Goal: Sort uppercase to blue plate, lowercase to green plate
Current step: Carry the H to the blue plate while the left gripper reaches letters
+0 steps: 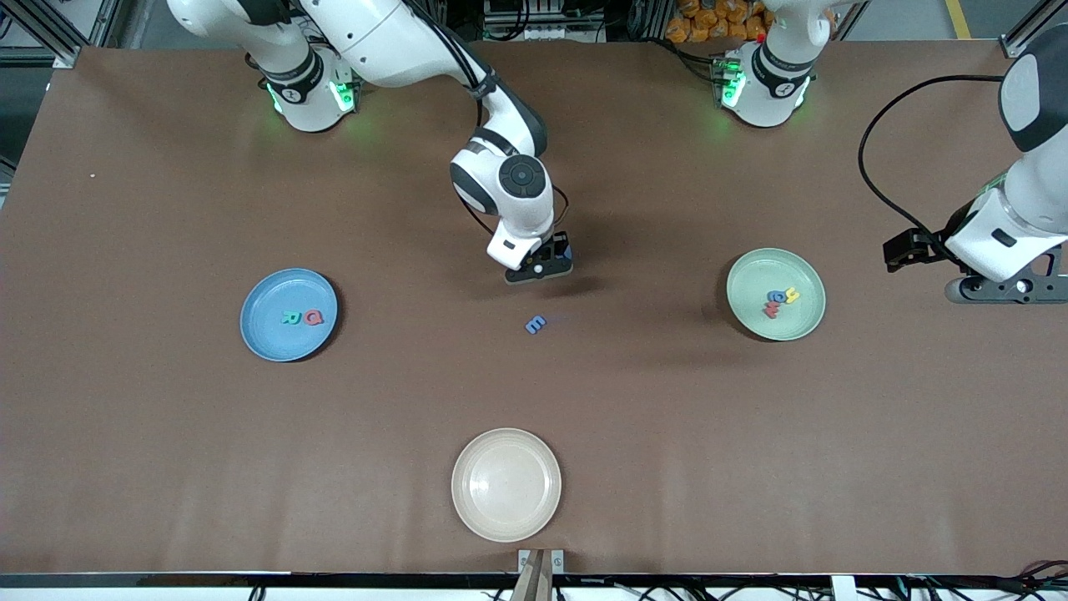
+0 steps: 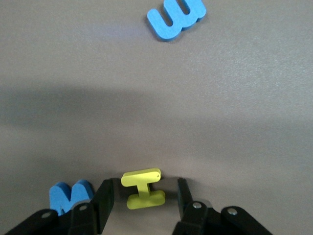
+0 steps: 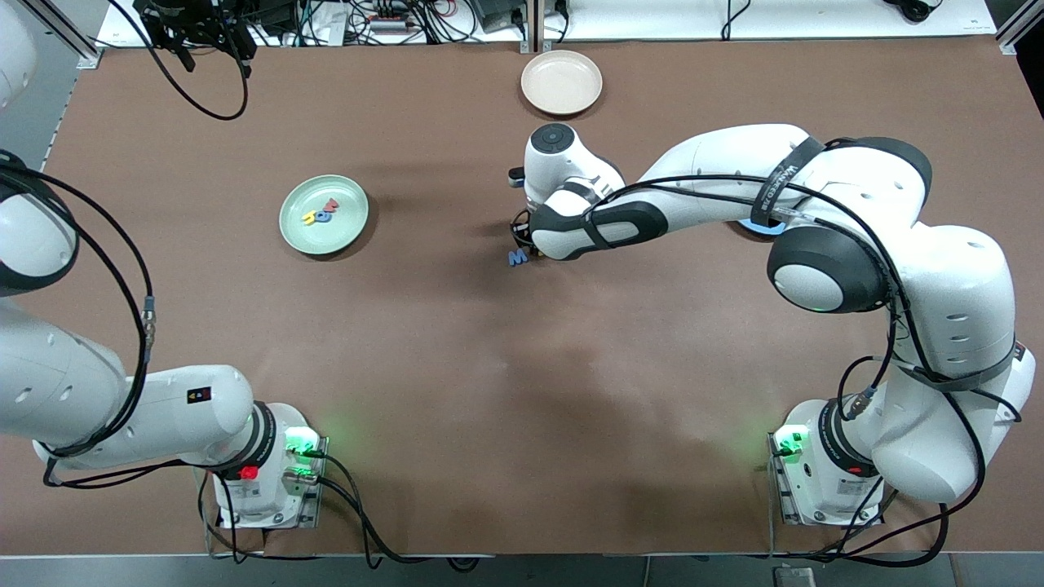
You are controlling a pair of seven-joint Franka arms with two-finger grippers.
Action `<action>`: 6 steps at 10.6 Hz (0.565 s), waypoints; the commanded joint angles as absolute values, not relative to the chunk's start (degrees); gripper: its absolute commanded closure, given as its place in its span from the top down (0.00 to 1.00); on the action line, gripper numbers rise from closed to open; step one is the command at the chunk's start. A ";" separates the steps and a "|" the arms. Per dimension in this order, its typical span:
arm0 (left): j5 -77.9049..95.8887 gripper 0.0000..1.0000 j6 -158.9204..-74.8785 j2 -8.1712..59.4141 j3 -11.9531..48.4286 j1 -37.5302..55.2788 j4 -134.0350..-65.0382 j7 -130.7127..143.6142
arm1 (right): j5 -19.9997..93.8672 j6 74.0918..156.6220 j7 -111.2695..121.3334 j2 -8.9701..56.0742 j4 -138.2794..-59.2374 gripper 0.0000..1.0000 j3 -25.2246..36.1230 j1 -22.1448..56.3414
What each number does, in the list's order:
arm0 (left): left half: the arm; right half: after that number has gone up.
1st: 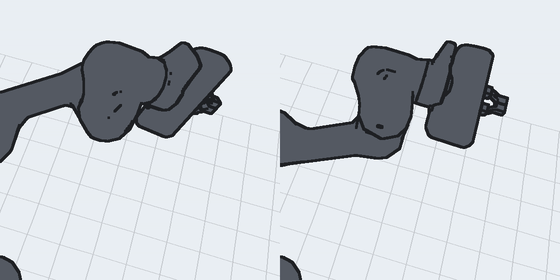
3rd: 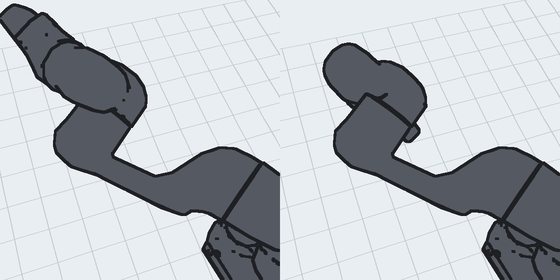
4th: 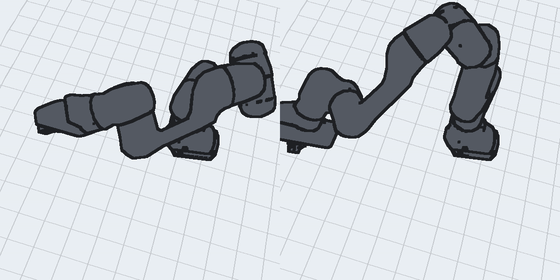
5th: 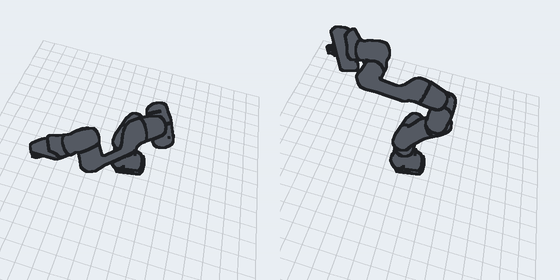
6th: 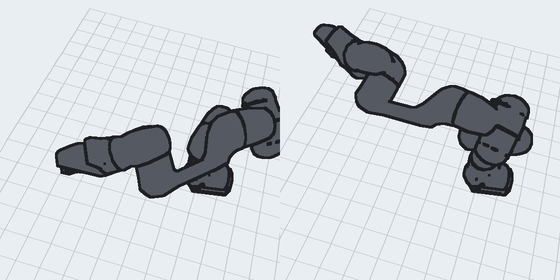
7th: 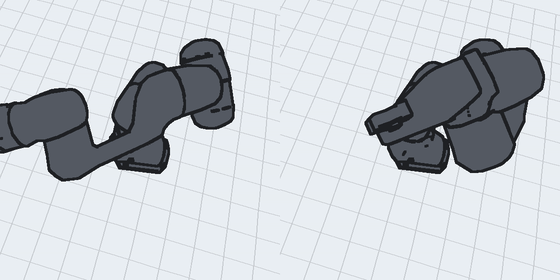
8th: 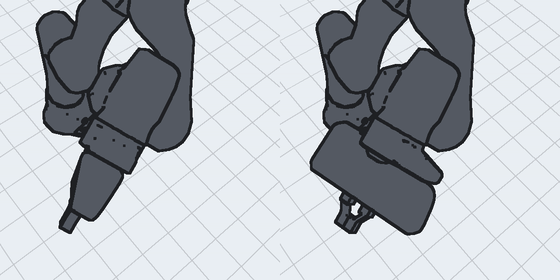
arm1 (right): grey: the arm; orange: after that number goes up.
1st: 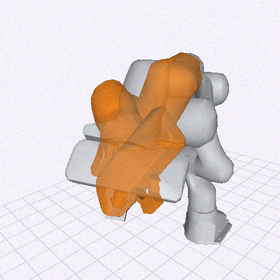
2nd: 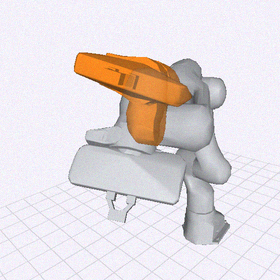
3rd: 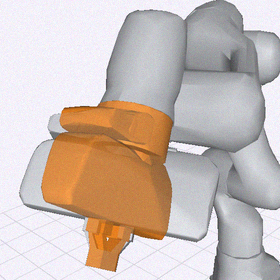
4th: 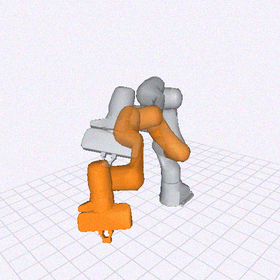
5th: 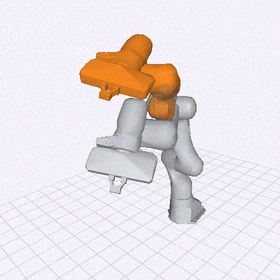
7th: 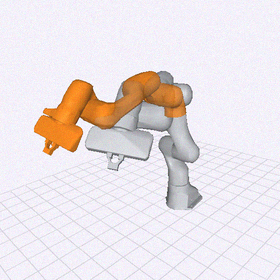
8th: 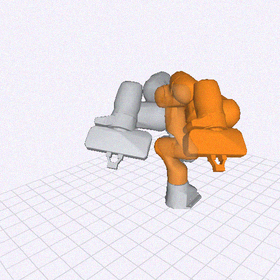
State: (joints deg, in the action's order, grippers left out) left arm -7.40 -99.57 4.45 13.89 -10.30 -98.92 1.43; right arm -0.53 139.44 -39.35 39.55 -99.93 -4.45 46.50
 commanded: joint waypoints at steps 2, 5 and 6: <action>-5.54 1.00 -98.35 4.48 14.76 -9.93 -98.35 1.76 | -2.20 140.98 -40.52 39.99 -100.20 0.51 -4.39 46.93; -5.54 1.00 -98.35 4.48 14.85 -10.02 -98.35 1.76 | -2.90 140.37 -40.43 39.38 -100.11 0.10 -4.39 46.93; -5.45 1.00 -98.35 4.57 15.11 -10.02 -98.35 1.76 | -2.90 139.84 -39.91 38.59 -100.11 0.00 -4.39 46.85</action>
